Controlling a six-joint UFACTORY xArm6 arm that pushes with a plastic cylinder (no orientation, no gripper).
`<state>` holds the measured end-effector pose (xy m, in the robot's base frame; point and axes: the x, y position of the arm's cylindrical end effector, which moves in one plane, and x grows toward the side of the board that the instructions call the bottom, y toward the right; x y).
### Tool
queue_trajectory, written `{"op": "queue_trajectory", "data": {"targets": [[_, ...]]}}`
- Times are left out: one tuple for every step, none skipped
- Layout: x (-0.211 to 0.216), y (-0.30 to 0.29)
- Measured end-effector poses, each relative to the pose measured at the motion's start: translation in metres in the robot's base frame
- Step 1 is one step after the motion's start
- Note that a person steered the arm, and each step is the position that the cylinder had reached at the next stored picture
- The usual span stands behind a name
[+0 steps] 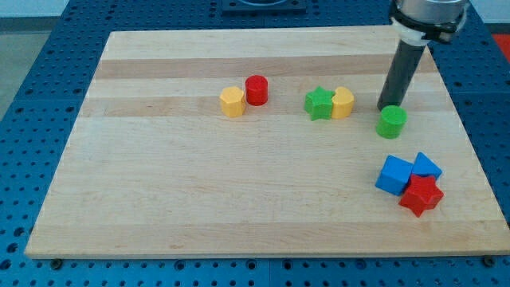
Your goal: Point your arm at the yellow heart
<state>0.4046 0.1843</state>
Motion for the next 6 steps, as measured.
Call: {"op": "queue_trajectory", "data": {"targets": [[0.021,-0.006],[0.043,-0.009],[0.06,-0.013],[0.06,-0.018],[0.03,-0.018],[-0.011,-0.027]]}}
